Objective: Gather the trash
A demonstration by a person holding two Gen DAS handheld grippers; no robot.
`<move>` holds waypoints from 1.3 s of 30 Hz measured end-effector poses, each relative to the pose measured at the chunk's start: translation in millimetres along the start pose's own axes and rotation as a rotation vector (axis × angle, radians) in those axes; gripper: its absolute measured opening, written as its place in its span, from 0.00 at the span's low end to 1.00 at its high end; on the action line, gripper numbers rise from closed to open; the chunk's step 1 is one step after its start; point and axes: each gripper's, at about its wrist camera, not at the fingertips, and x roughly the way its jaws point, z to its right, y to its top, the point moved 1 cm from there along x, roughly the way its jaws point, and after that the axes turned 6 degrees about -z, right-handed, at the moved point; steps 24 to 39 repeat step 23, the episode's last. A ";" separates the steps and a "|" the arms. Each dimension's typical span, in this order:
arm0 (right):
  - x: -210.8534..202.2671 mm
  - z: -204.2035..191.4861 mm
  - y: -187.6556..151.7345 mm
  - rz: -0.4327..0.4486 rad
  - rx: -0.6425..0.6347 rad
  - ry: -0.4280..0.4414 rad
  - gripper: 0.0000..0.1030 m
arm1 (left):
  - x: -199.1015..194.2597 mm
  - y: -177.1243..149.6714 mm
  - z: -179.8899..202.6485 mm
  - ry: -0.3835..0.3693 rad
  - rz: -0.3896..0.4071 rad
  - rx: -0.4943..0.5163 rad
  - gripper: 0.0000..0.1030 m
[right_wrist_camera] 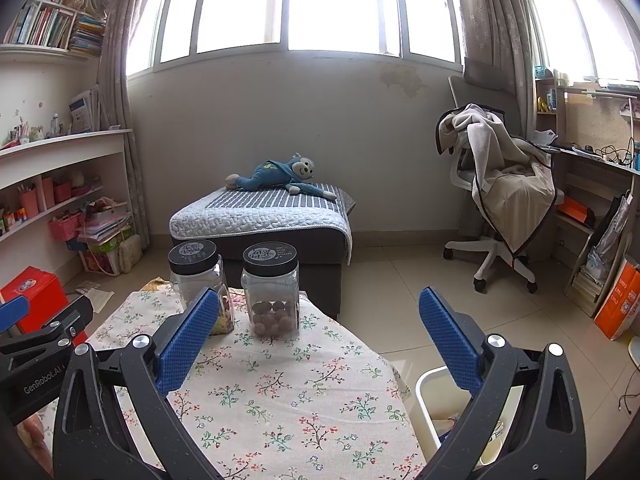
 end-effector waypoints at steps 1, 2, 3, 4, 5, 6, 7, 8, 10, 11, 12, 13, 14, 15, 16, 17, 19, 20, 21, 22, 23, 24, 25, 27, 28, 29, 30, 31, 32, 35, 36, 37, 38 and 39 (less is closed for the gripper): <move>0.4 0.0 -0.4 -0.002 0.000 0.001 0.93 | -0.1 -0.1 0.0 -0.003 0.001 -0.001 0.92; 0.8 0.1 -0.8 -0.003 0.000 0.003 0.93 | -0.2 0.0 0.2 -0.006 0.002 -0.001 0.92; 1.2 0.9 -1.3 -0.003 -0.001 0.004 0.93 | -0.3 0.0 0.1 -0.010 0.004 0.000 0.92; 1.2 0.8 -1.3 -0.003 -0.002 0.004 0.93 | -0.8 -0.1 0.0 -0.011 0.008 0.000 0.91; 1.3 0.5 -1.6 -0.004 -0.003 0.003 0.93 | -1.2 0.0 -0.4 -0.013 0.011 0.001 0.91; 1.4 1.1 -1.7 -0.004 -0.003 0.004 0.93 | -1.4 0.1 -0.1 -0.015 0.012 0.003 0.91; 1.4 1.0 -1.7 -0.004 -0.004 0.004 0.93 | -1.7 0.0 0.0 -0.017 0.014 0.003 0.91; 1.7 1.4 -1.9 -0.006 -0.005 0.004 0.93 | -2.0 0.0 -0.3 -0.019 0.014 0.004 0.90; 1.8 2.1 -3.0 -0.006 -0.008 0.004 0.93 | -1.6 -0.1 0.3 -0.019 0.013 0.004 0.90; 1.6 2.4 -3.4 -0.006 -0.009 0.003 0.93 | -1.5 -0.1 0.3 -0.018 0.012 0.005 0.90; 1.6 2.3 -3.3 -0.004 -0.008 0.002 0.93 | -1.5 0.0 0.5 -0.018 0.012 0.005 0.90; 1.7 2.8 -3.1 -0.005 -0.008 0.002 0.93 | -1.7 0.1 0.8 -0.019 0.012 0.007 0.90; 2.0 3.5 -3.4 -0.005 -0.008 0.002 0.93 | -1.8 0.1 1.7 -0.020 0.012 0.010 0.90; 2.2 4.4 -3.5 -0.007 -0.007 0.001 0.93 | -2.0 0.2 2.2 -0.020 0.013 0.013 0.90; 2.6 5.0 -3.6 -0.008 -0.007 0.001 0.93 | -2.3 0.0 2.6 -0.021 0.012 0.012 0.90; 3.1 5.3 -3.7 -0.010 -0.007 0.000 0.93 | -2.1 0.0 2.7 -0.025 0.008 0.011 0.90; 3.5 5.9 -4.1 -0.011 -0.009 -0.001 0.93 | -1.5 -0.5 3.9 -0.022 0.001 0.012 0.92; 3.4 6.0 -4.1 -0.010 -0.008 0.000 0.93 | -1.4 -0.9 4.7 -0.021 0.002 0.017 0.92; 3.5 6.0 -4.0 -0.010 -0.008 0.000 0.93 | -1.1 -1.1 5.5 -0.018 0.001 0.022 0.93; 3.5 6.2 -4.1 -0.008 -0.009 0.001 0.93 | -1.0 -1.4 6.0 -0.016 0.000 0.023 0.93; 3.5 6.2 -4.1 -0.008 -0.009 0.001 0.93 | -1.3 -1.6 6.3 -0.014 0.000 0.021 0.93; 3.5 6.2 -4.1 -0.008 -0.009 0.001 0.93 | -1.3 -1.6 6.3 -0.014 0.000 0.021 0.93; 3.5 6.2 -4.1 -0.008 -0.009 0.001 0.93 | -1.3 -1.6 6.3 -0.014 0.000 0.021 0.93; 3.5 6.2 -4.1 -0.008 -0.009 0.001 0.93 | -1.3 -1.6 6.3 -0.014 0.000 0.021 0.93; 3.5 6.2 -4.1 -0.008 -0.009 0.001 0.93 | -1.3 -1.6 6.3 -0.014 0.000 0.021 0.93; 3.5 6.2 -4.1 -0.008 -0.009 0.001 0.93 | -1.3 -1.6 6.3 -0.014 0.000 0.021 0.93; 3.5 6.2 -4.1 -0.008 -0.009 0.001 0.93 | -1.3 -1.6 6.3 -0.014 0.000 0.021 0.93; 3.5 6.2 -4.1 -0.008 -0.009 0.001 0.93 | -1.3 -1.6 6.3 -0.014 0.000 0.021 0.93; 3.5 6.2 -4.1 -0.008 -0.009 0.001 0.93 | -1.3 -1.6 6.3 -0.014 0.000 0.021 0.93; 3.5 6.2 -4.1 -0.008 -0.009 0.001 0.93 | -1.3 -1.6 6.3 -0.014 0.000 0.021 0.93; 3.5 6.2 -4.1 -0.008 -0.009 0.001 0.93 | -1.3 -1.6 6.3 -0.014 0.000 0.021 0.93; 3.5 6.2 -4.1 -0.008 -0.009 0.001 0.93 | -1.3 -1.6 6.3 -0.014 0.000 0.021 0.93; 3.5 6.2 -4.1 -0.008 -0.009 0.001 0.93 | -1.3 -1.6 6.3 -0.014 0.000 0.021 0.93; 3.5 6.2 -4.1 -0.008 -0.009 0.001 0.93 | -1.3 -1.6 6.3 -0.014 0.000 0.021 0.93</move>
